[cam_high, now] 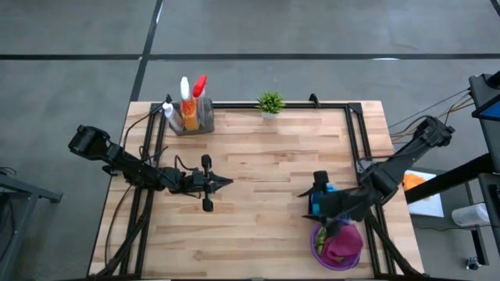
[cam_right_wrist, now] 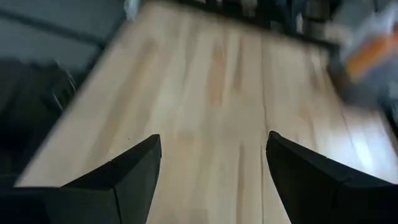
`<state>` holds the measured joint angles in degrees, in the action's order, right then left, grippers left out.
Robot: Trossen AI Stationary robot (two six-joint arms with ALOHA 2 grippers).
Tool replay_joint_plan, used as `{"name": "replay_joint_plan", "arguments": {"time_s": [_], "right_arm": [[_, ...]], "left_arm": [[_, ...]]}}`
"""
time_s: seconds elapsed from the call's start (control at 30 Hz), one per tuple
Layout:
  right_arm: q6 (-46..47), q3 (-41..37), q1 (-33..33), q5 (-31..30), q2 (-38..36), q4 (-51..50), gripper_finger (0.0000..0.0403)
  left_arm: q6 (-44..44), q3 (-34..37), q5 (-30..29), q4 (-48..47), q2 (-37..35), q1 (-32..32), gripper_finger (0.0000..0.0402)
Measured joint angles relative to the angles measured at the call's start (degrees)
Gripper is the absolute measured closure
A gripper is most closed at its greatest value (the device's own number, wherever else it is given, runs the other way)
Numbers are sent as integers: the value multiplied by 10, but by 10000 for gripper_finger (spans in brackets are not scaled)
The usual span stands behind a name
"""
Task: Pick & Place Kitchen Items
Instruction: Return to Home Position
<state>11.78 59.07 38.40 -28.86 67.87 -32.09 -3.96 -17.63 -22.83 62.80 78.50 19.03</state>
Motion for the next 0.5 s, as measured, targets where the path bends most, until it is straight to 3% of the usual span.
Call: {"name": "replay_joint_plan", "arguments": {"time_s": [0.23,0.5], "right_arm": [[-138,-162,0,29,-75,299,119],[-165,-297,0,30,-215,387,119]], "left_arm": [[10,0,24,1,0,0,401],[15,1,25,-1,0,0,401]]}}
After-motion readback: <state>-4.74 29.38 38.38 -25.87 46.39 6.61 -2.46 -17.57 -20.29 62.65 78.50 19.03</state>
